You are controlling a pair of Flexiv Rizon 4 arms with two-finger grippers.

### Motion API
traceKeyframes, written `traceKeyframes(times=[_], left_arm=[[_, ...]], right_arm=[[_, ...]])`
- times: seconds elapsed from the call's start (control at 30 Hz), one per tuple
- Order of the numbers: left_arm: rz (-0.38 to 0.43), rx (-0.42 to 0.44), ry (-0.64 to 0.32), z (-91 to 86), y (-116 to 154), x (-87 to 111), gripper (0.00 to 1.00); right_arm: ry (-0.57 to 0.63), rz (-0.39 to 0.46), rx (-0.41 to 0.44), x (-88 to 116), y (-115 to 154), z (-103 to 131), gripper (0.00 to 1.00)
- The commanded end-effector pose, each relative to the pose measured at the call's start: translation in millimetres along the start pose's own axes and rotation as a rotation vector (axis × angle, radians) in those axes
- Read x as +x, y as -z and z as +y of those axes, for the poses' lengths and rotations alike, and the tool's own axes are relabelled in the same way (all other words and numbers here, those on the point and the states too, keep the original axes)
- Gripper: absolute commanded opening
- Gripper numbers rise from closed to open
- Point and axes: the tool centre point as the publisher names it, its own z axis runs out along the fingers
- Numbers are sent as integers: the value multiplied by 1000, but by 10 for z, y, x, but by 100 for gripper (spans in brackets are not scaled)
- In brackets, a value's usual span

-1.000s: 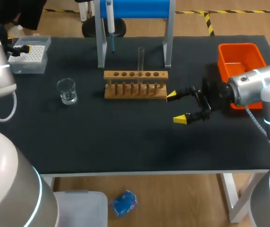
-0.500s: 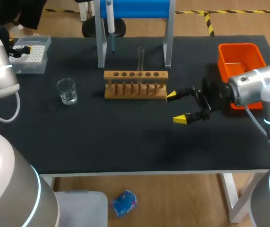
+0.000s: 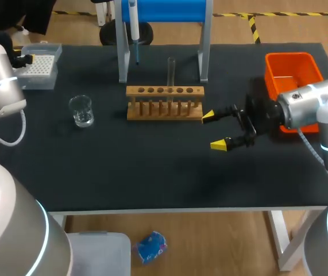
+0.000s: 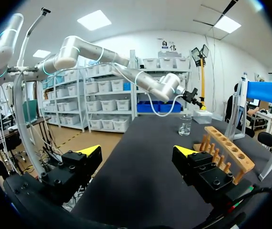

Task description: Invert the test tube, pick up the pipette, mount the tip to pipette, aspirate from beaker and dispense into the tube, eject the tip, return the pipette, and cap with the stopper.

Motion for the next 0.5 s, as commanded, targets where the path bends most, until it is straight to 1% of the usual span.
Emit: traceKeyframes(times=[0.03, 0.1, 0.13, 0.2, 0.27, 0.4, 0.5], left_arm=[[-1, 2, 1, 20, -82, -50, 53], [-6, 3, 6, 25, -90, -68, 55], [-8, 3, 7, 27, -93, -73, 50], [-8, 3, 12, 30, -97, -76, 49], [-8, 5, 15, 34, -102, -79, 43], [-8, 7, 19, 37, -106, -83, 44], [-7, 7, 20, 43, -108, -87, 39]], right_arm=[[1, -3, 2, 10, -4, 0, 100], [1, -3, 2, 10, -4, 0, 100], [1, -3, 2, 10, -4, 0, 100], [1, -3, 2, 10, -4, 0, 100], [1, -3, 2, 10, -4, 0, 100], [1, -3, 2, 10, -4, 0, 100], [1, -3, 2, 10, -4, 0, 100]])
